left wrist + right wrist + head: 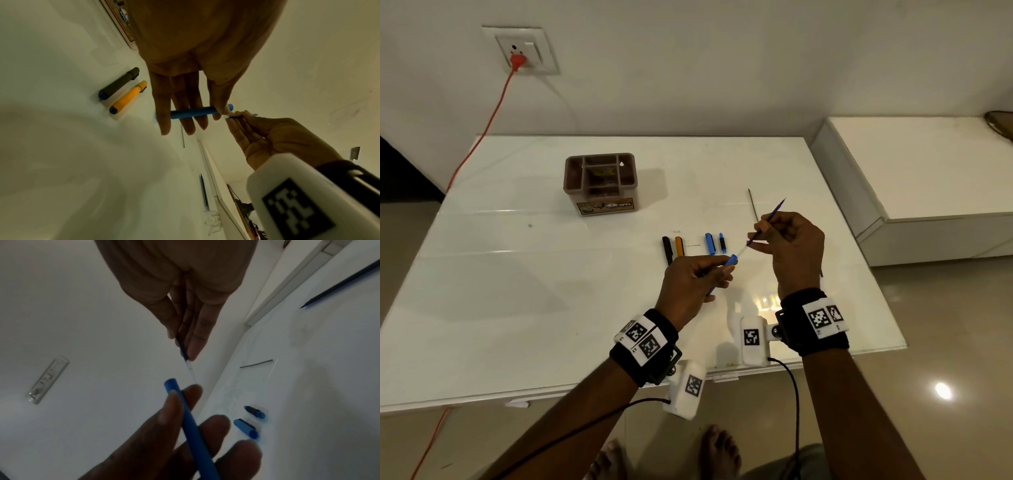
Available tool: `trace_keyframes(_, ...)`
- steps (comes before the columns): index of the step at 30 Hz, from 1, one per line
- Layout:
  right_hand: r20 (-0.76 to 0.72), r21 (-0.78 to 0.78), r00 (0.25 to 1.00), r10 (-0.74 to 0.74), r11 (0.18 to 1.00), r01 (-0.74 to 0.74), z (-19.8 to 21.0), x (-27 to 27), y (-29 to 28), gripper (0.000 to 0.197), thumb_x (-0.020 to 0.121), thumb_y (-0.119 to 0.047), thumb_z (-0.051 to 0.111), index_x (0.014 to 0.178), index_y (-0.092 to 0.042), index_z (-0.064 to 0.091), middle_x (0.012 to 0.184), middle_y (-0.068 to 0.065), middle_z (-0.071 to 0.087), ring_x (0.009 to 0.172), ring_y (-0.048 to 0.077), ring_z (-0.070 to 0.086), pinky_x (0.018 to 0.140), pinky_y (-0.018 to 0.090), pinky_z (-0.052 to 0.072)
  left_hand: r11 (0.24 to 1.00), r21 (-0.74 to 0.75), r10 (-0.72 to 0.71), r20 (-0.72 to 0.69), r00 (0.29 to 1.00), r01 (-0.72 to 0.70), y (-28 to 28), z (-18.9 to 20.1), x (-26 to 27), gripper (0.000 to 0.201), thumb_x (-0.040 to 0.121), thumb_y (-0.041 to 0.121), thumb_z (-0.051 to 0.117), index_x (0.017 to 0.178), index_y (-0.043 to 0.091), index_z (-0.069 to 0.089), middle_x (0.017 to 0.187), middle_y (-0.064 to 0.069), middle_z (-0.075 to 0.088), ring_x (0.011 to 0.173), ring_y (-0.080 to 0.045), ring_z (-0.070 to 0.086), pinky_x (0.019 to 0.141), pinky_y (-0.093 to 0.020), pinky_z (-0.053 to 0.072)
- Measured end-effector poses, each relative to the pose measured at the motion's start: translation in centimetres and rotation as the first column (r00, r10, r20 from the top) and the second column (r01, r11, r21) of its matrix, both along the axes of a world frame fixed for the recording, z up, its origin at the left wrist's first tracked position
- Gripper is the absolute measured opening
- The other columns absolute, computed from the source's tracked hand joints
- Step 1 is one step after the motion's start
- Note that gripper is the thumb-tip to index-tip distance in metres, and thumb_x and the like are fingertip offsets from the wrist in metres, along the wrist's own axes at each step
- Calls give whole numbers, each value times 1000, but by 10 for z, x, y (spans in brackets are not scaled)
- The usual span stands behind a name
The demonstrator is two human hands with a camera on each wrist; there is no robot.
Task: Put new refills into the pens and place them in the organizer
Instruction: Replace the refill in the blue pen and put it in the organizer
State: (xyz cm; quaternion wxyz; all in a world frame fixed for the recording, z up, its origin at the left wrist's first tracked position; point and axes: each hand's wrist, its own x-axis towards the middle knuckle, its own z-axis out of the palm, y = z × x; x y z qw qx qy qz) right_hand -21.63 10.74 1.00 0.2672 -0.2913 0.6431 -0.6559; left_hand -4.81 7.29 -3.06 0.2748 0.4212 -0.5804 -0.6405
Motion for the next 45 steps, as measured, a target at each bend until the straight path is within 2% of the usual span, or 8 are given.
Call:
trace_keyframes(6,-3,-71,1000,5,997,-5,3,3,-1,16,95,2,66,108,11,65,89,20,72,82,36,76,71,40,65,999,12,31,27,999,-31,-2,-1,2,24,95,30,69,116,22,76,94,-3,80,88,-17,78,67,-28,61)
trace_keyframes(12,9,-57,1000,18,998,-17,0,8,-2,10,95,1,66,104,4,67,90,21,73,83,37,76,70,40,65,1000,-22,19,33,999,-19,-3,0,3,26,95,30,69,118,21,76,93,-3,80,87,-16,77,68,-28,61)
trace_keyframes(18,-91,68,984,154,987,-148,-5,15,-1,11,85,-4,78,95,0,73,87,17,77,81,30,77,70,42,64,1000,-15,18,-17,1000,-18,-4,5,3,22,97,29,67,117,23,74,97,-7,79,89,-19,78,75,-41,64)
trace_keyframes(24,-93,101,976,196,977,-186,-7,24,-2,17,88,-19,79,102,-11,76,90,8,79,84,24,76,62,29,61,1000,7,27,-19,999,-27,-6,5,4,18,99,26,65,114,20,71,100,-8,78,92,-21,78,82,-51,64)
trace_keyframes(31,-137,124,967,213,973,-196,-10,23,-7,9,91,-14,74,97,-8,78,87,9,79,80,24,76,59,24,58,999,40,2,-13,1000,-2,-3,6,6,21,101,26,61,117,16,69,103,-8,78,95,-21,77,84,-52,63)
trace_keyframes(37,-2,264,980,200,945,-192,-7,5,-13,10,90,-9,71,97,-3,77,87,13,79,73,18,73,58,26,57,1000,23,-2,81,997,0,-8,10,8,21,104,32,54,118,17,61,101,-4,78,91,-21,77,78,-47,62)
trace_keyframes(41,-36,511,985,166,850,-125,-31,-12,-41,4,86,1,71,85,0,75,92,20,78,66,25,72,59,30,59,1000,-14,5,115,993,-4,-13,8,13,20,104,33,54,116,18,59,103,-2,79,89,-20,77,75,-43,62)
trace_keyframes(45,-180,716,937,300,693,-84,-54,-17,-80,28,76,-21,89,82,3,75,82,20,77,75,35,76,76,43,65,997,-69,28,134,991,-18,-17,4,17,11,103,28,57,111,21,60,99,-4,79,82,-21,78,73,-45,63)
